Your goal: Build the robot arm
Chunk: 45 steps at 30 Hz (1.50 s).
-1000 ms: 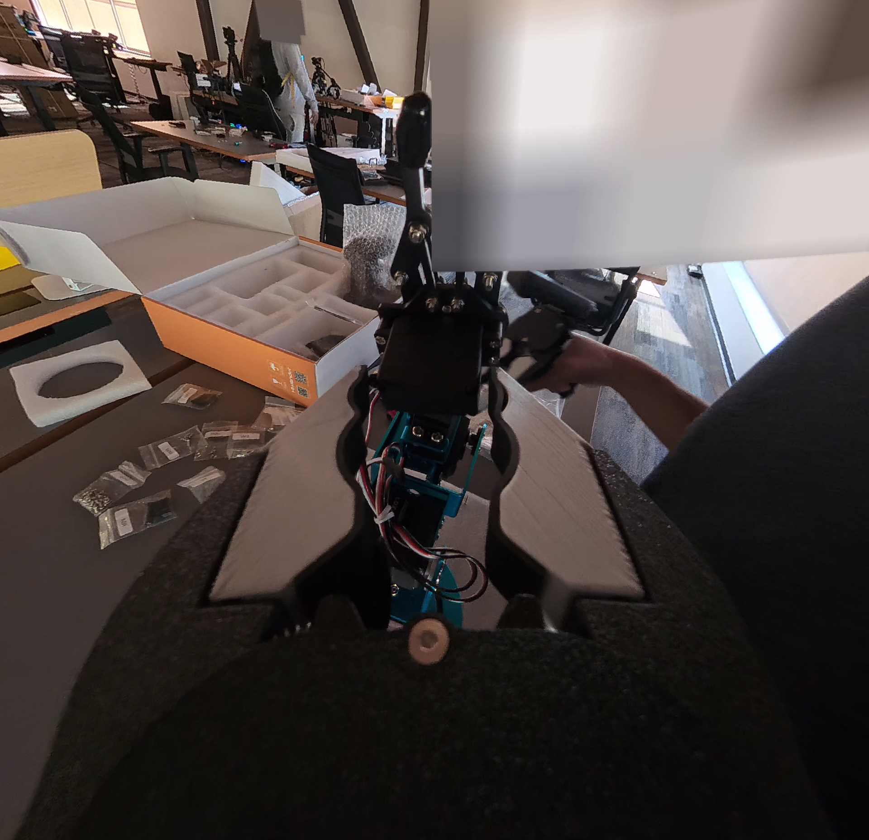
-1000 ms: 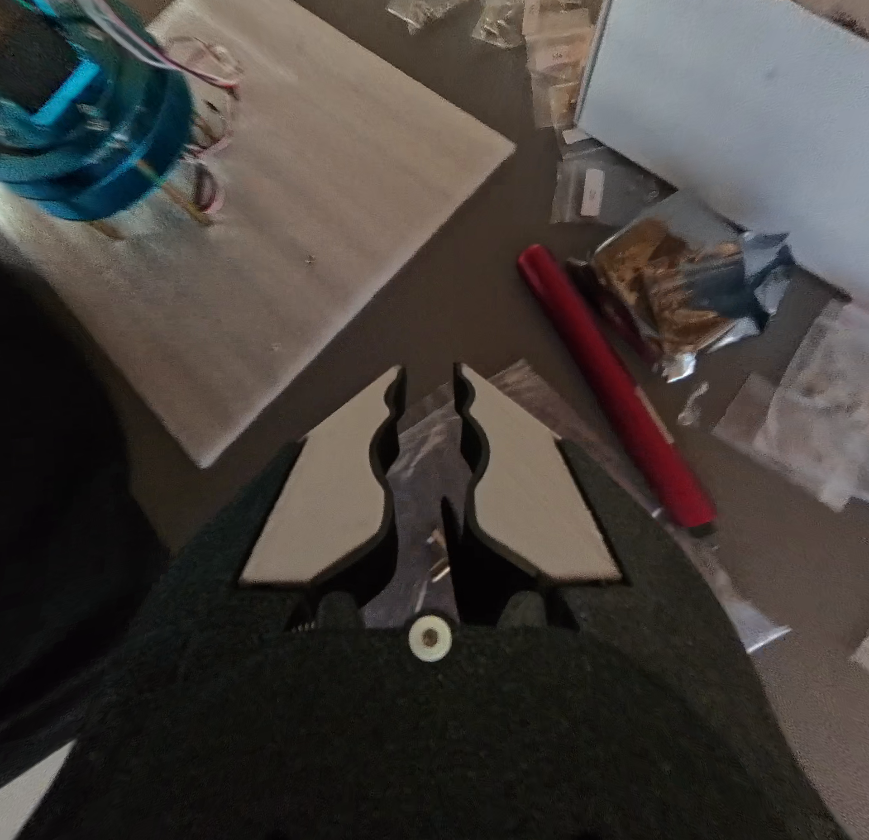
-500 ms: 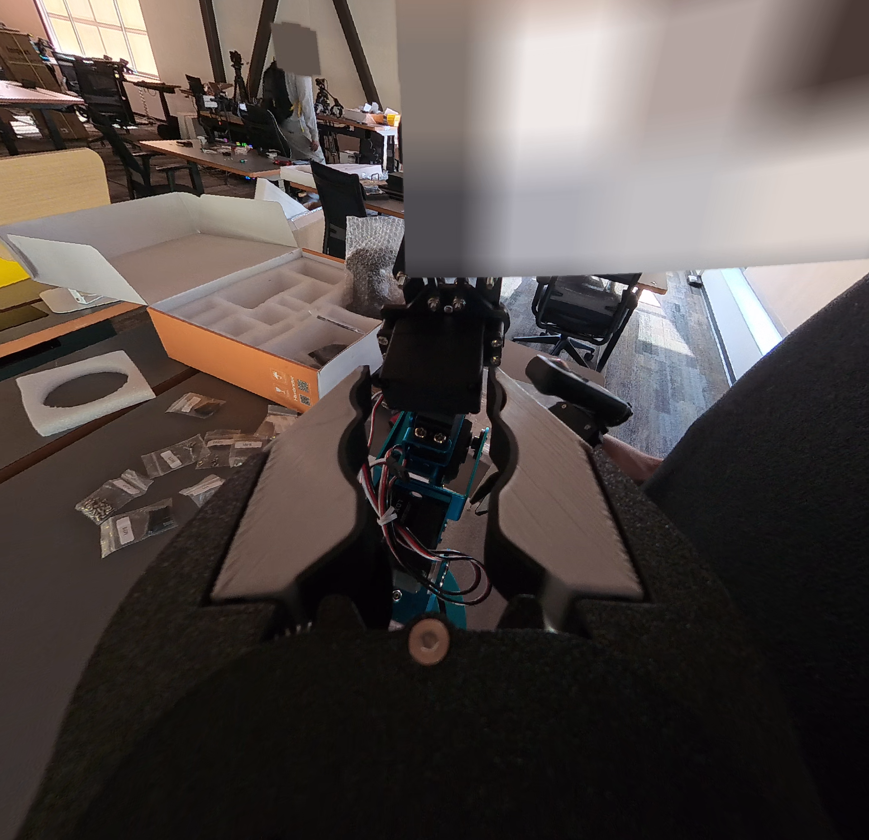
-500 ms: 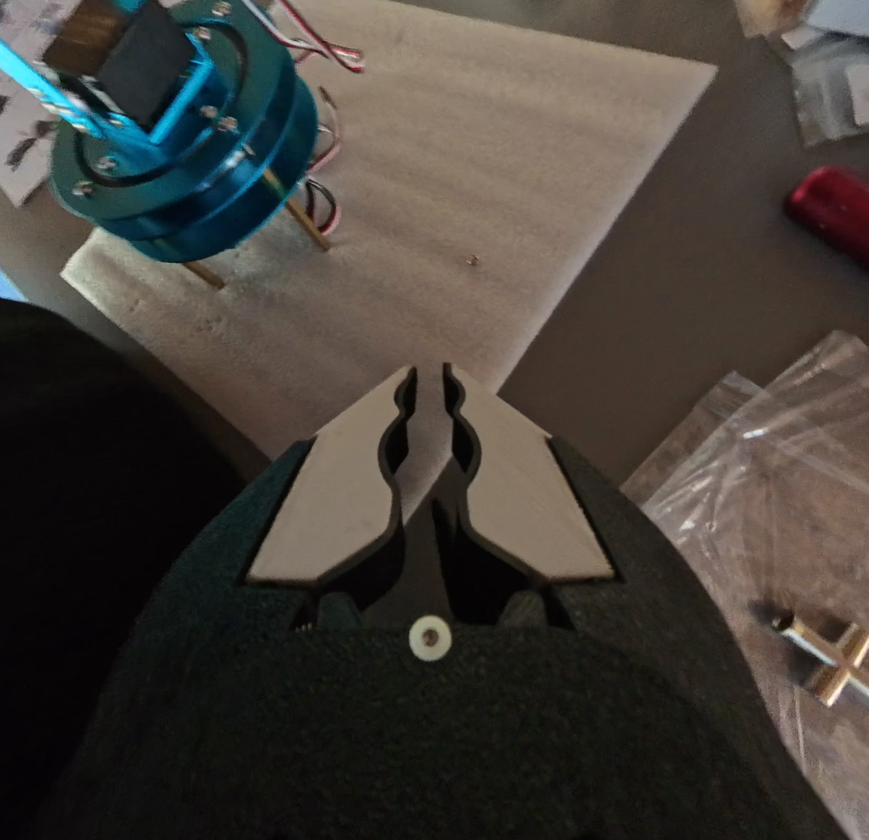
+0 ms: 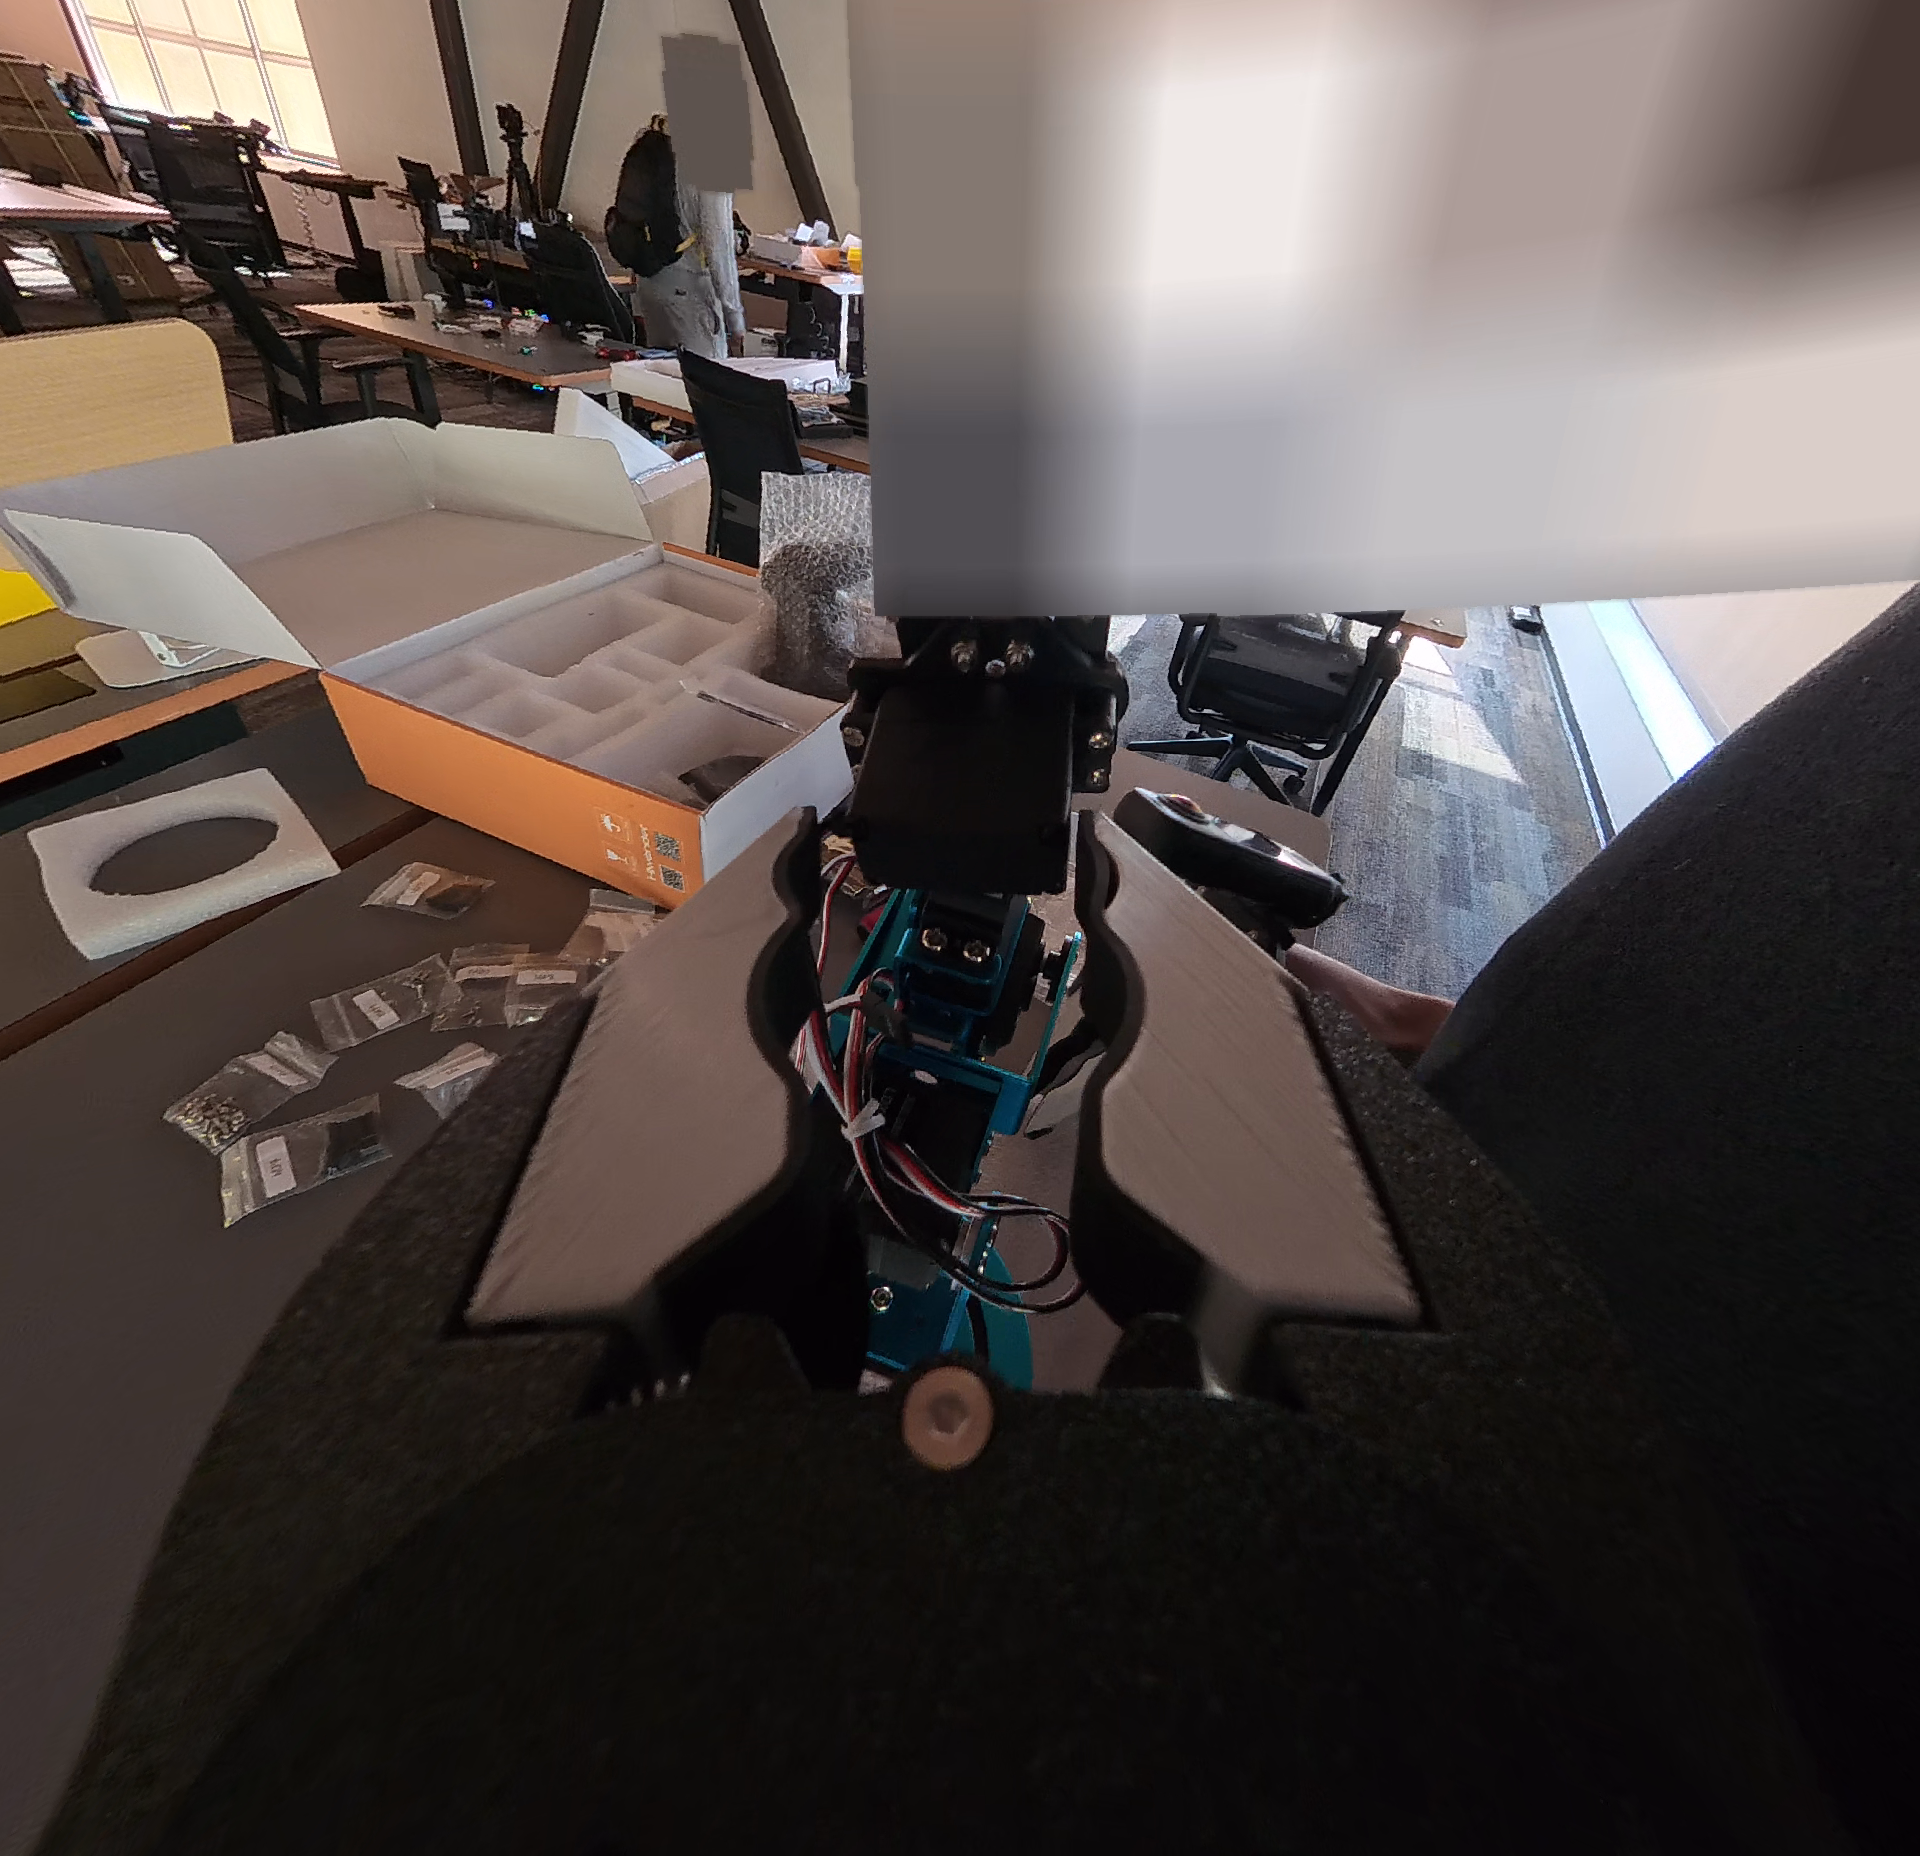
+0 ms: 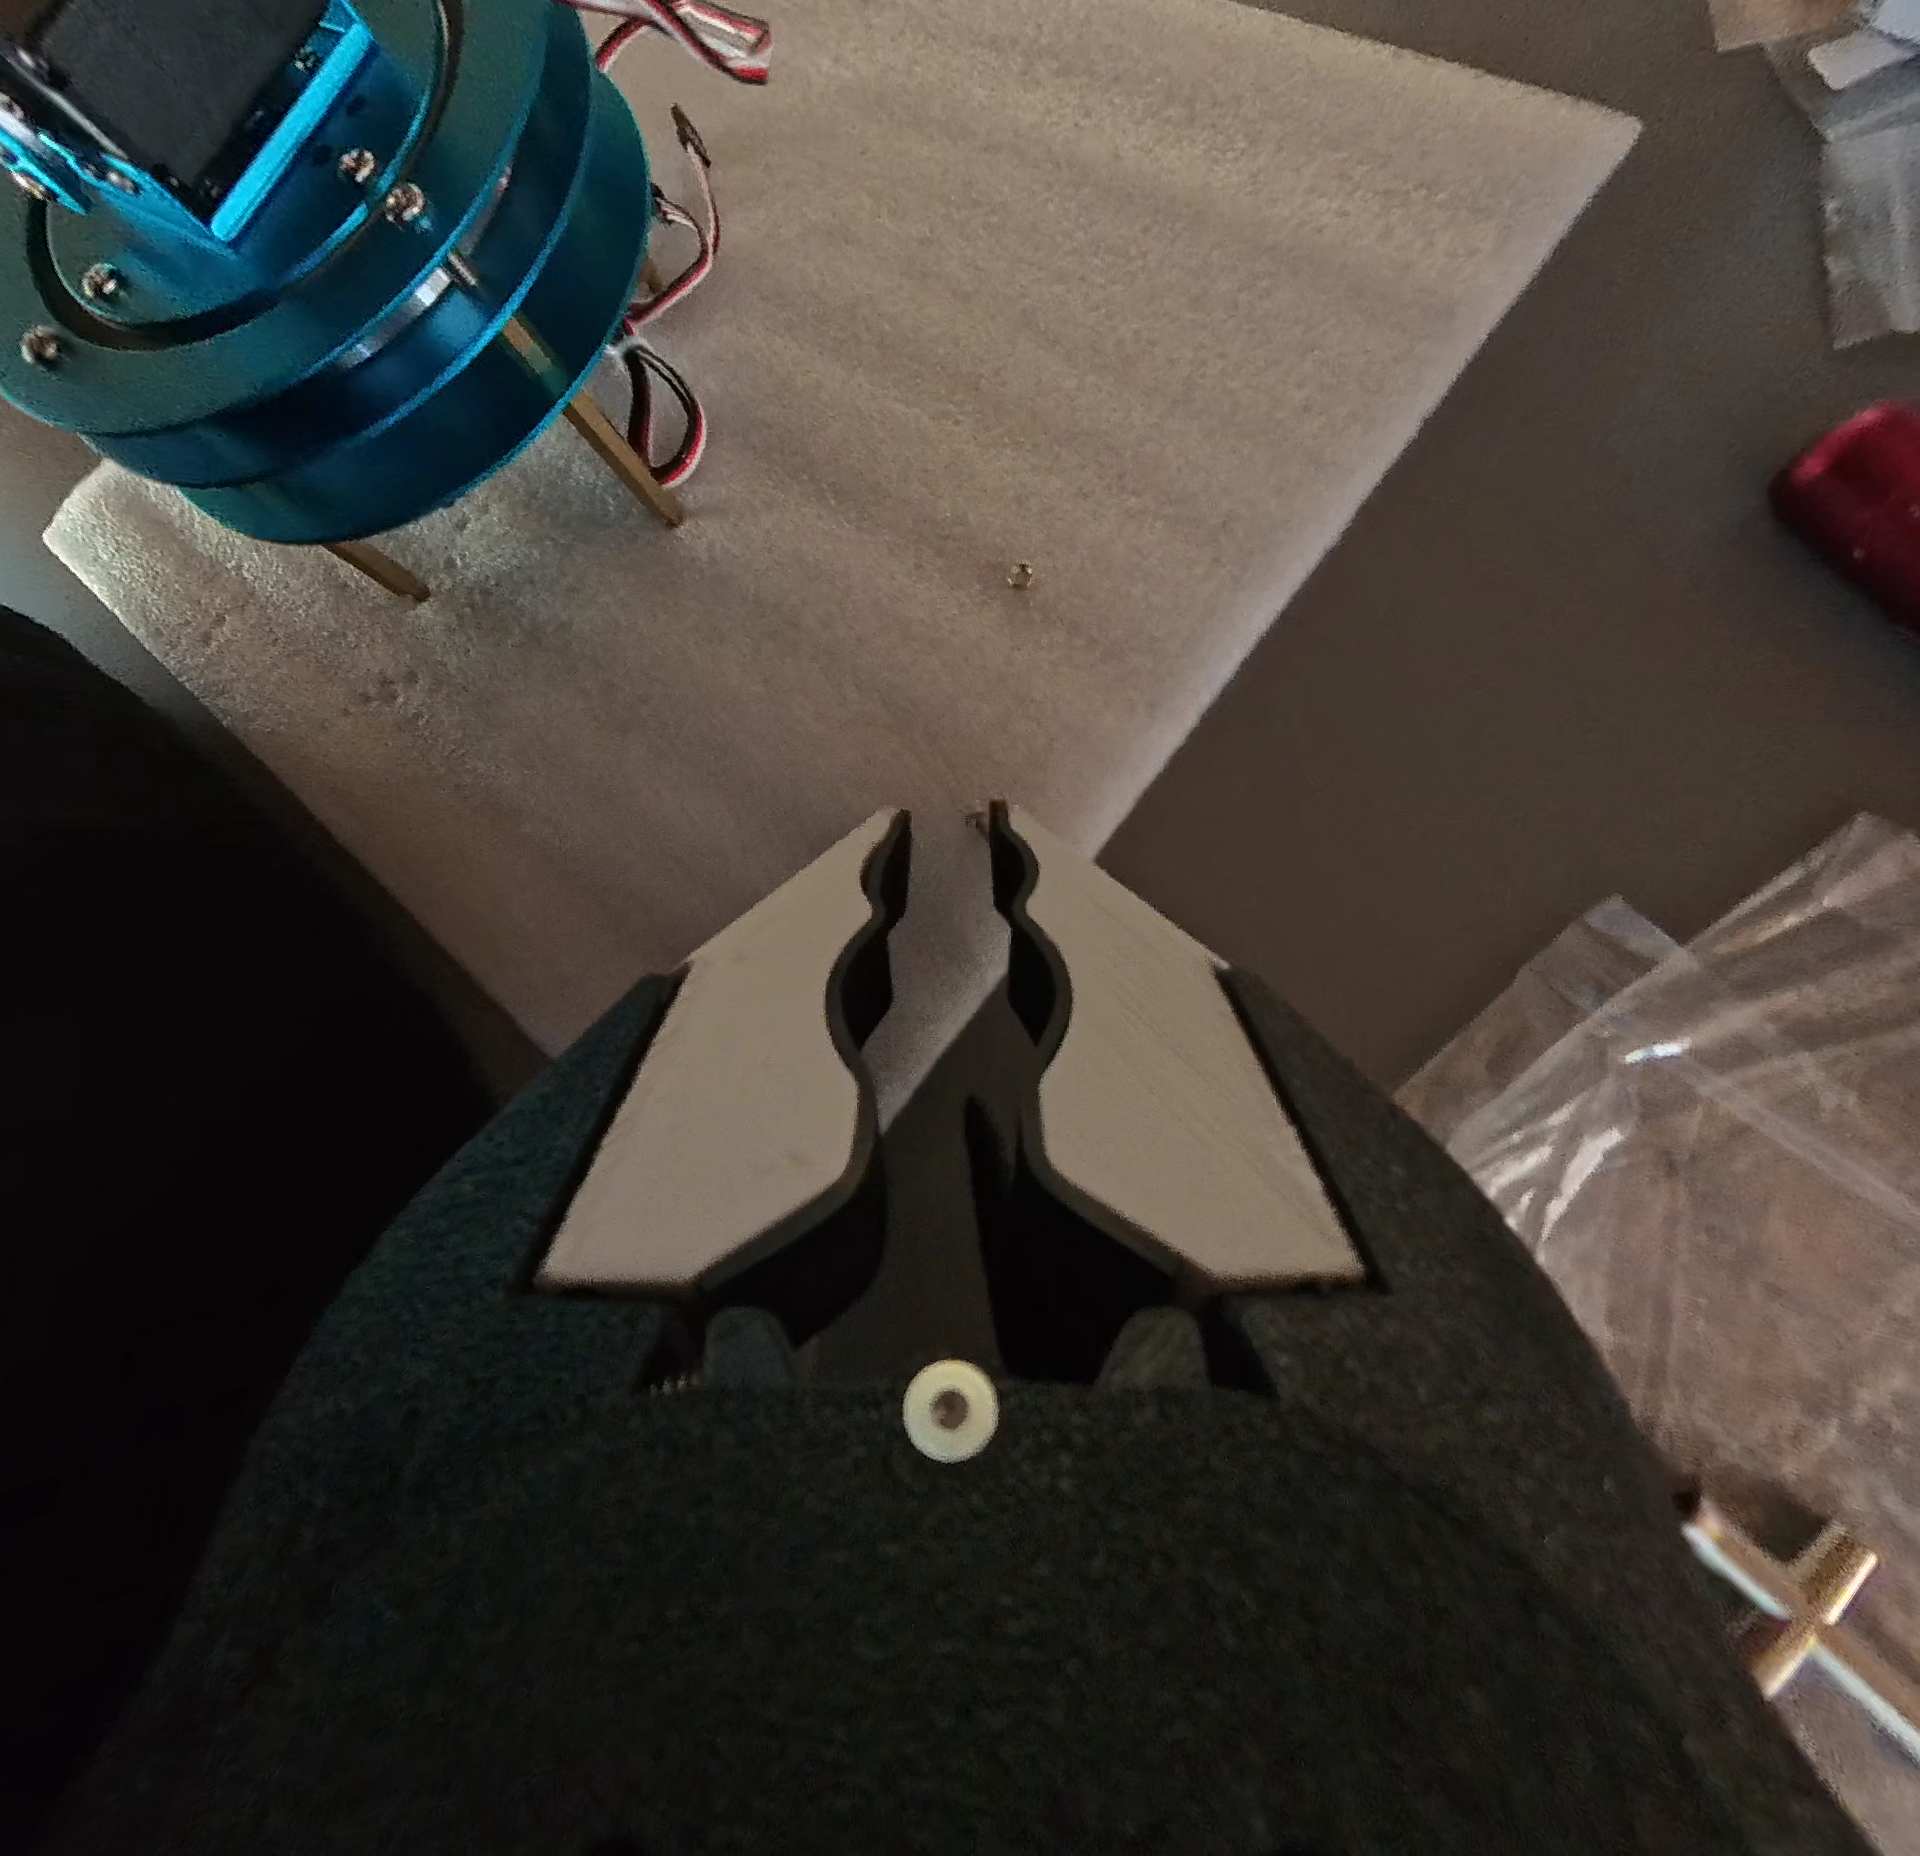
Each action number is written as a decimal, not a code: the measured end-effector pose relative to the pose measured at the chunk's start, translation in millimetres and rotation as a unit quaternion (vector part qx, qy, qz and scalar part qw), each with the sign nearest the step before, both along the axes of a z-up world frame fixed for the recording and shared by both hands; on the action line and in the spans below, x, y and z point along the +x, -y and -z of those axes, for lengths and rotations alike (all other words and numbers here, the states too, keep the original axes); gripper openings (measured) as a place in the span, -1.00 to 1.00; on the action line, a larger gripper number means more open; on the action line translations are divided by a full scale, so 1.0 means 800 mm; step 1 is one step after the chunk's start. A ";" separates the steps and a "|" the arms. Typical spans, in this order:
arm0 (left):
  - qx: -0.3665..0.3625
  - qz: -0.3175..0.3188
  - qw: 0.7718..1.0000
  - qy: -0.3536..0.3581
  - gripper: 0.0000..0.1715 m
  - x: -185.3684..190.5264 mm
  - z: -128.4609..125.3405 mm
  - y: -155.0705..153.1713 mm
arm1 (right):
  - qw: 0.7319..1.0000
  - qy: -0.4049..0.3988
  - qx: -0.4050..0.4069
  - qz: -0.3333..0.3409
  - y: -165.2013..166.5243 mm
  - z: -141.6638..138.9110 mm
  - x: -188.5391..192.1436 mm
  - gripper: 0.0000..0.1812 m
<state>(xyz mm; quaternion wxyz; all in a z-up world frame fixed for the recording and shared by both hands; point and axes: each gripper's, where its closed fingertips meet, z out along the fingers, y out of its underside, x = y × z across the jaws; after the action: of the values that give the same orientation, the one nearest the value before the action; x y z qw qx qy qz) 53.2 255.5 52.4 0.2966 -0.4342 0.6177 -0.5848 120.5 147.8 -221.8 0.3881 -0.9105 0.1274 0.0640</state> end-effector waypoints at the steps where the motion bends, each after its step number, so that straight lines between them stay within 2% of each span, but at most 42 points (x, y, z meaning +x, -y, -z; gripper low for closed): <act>1: -0.001 0.000 1.000 0.000 -0.44 0.000 0.000 0.000 | 1.000 0.004 -0.002 -0.005 -0.003 0.000 -0.001 -0.84; 6: 0.001 -0.002 1.000 -0.002 -0.43 0.000 0.002 -0.002 | 1.000 0.022 -0.019 -0.004 -0.001 -0.006 0.000 -0.86; 10: -0.004 -0.003 1.000 -0.002 -0.43 0.000 0.001 -0.002 | 0.999 -0.016 -0.033 -0.002 0.011 0.002 -0.003 -0.85; 22: 0.003 -0.009 1.000 -0.003 -0.43 -0.001 0.002 -0.003 | 0.999 -0.006 -0.009 -0.040 -0.024 -0.004 -0.006 -0.82; 27: 0.004 -0.007 1.000 -0.005 -0.43 0.000 0.002 -0.003 | 0.999 0.008 -0.027 -0.016 -0.011 -0.003 0.009 -0.84; 31: 0.002 -0.006 1.000 -0.006 -0.43 0.000 0.002 -0.003 | 0.999 0.008 -0.035 -0.028 -0.012 0.005 0.007 -0.85; 34: 0.006 -0.007 1.000 -0.006 -0.43 -0.001 0.002 -0.002 | 0.998 0.030 -0.040 -0.045 -0.016 0.002 0.009 -1.00; 37: 0.006 -0.009 1.000 -0.006 -0.43 -0.002 0.002 -0.003 | 0.997 0.046 -0.041 -0.051 -0.020 -0.001 0.012 -1.00; 41: 0.009 -0.013 1.000 -0.006 -0.43 -0.002 0.002 -0.004 | 0.997 0.016 -0.042 -0.063 -0.020 -0.005 0.009 -1.00; 45: 0.010 -0.015 1.000 -0.005 -0.43 -0.003 0.002 -0.004 | 0.995 0.018 -0.052 -0.088 -0.014 0.003 0.007 -0.86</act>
<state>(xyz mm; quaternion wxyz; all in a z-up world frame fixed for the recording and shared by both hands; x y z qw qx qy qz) 51.0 258.9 50.5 0.3062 -0.4434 0.6184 -0.5720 125.7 159.2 -224.6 0.3355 -0.9380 0.0433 0.0750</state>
